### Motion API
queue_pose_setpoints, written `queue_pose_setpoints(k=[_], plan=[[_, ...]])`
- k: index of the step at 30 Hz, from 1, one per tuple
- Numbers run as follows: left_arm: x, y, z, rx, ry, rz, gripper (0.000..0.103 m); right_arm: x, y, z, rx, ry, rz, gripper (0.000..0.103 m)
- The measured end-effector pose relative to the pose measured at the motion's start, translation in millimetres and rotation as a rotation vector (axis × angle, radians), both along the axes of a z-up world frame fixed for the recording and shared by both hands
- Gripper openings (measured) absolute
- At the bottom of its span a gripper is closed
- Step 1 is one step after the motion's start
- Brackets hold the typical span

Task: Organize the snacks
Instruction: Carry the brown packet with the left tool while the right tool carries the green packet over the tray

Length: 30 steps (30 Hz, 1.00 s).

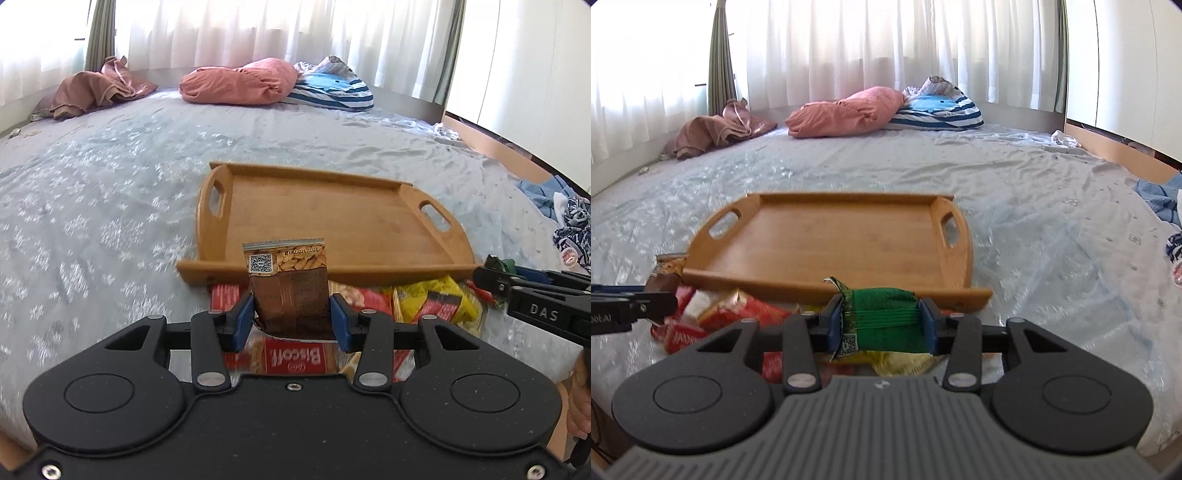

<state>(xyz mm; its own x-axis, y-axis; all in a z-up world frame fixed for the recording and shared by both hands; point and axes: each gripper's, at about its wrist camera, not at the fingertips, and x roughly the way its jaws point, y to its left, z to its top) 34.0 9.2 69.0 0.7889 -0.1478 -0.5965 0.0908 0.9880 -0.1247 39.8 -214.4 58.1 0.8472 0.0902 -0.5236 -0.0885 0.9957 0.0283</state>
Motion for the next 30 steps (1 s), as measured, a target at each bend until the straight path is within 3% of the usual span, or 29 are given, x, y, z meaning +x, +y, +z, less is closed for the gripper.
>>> queue_pose_setpoints(k=[14, 22, 30], plan=[[89.1, 1.7, 10.2, -0.074, 0.107, -0.029, 0.042, 89.9, 12.5, 8.5, 0.054, 0.114, 0.02, 0.047], [135.3, -6.8, -7.2, -0.046, 0.185, -0.019, 0.042, 123.7, 13.1, -6.2, 0.05, 0.21, 0.03, 0.047], [152.5, -14.9, -23.4, -0.02, 0.221, -0.018, 0.042, 135.9, 9.0, -18.1, 0.053, 0.243, 0.012, 0.048]])
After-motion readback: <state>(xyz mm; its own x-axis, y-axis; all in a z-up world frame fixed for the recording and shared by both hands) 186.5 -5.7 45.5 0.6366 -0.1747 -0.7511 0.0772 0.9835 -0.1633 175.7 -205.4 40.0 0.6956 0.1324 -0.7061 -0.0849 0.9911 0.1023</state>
